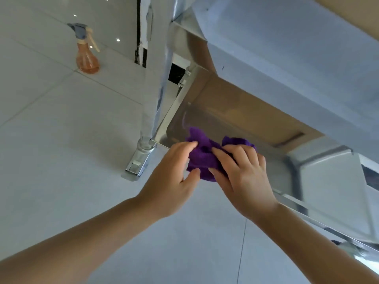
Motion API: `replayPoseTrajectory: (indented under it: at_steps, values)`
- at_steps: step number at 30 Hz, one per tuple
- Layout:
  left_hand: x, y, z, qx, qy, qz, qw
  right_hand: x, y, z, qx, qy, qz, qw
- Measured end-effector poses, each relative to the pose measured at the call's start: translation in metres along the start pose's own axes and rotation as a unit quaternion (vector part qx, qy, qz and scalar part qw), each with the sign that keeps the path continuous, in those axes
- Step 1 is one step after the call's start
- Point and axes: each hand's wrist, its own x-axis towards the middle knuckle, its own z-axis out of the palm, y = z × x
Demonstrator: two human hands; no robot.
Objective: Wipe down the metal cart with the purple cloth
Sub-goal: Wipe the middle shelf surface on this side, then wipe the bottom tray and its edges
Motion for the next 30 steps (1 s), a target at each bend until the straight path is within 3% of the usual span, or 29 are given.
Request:
replayPoseTrajectory:
  at_steps: [5,10,12,14,16,18,21,24,30]
  values:
    - [0.004,-0.016,0.001,0.091,-0.05,-0.065,0.992,0.021,0.014,0.014,0.047,-0.107,0.144,0.983]
    - [0.012,-0.025,-0.001,0.196,-0.109,-0.072,0.972,0.057,0.021,0.031,0.079,-0.019,0.195,0.977]
    - [0.012,-0.026,0.0,0.236,-0.136,-0.064,0.96,0.061,0.016,0.04,0.149,-0.067,0.17,0.972]
    - [0.01,-0.026,-0.001,0.281,-0.15,-0.049,0.947,0.06,0.012,0.054,0.205,-0.196,0.069,0.956]
    - [0.007,-0.03,-0.002,0.34,-0.156,-0.046,0.926,0.06,0.014,0.068,0.164,-0.288,-0.048,0.942]
    - [0.004,-0.036,-0.003,0.379,-0.143,-0.055,0.912,0.067,0.015,0.077,0.123,-0.283,-0.108,0.945]
    - [0.001,-0.048,-0.002,0.37,-0.058,-0.033,0.927,0.077,0.006,0.084,0.106,-0.253,-0.157,0.949]
    - [0.003,-0.058,-0.006,0.351,0.009,-0.003,0.936,0.081,-0.006,0.094,0.129,-0.232,-0.13,0.955]
    - [0.019,-0.07,-0.001,0.413,0.011,0.048,0.909,0.112,0.01,0.117,0.159,-0.202,-0.067,0.964]
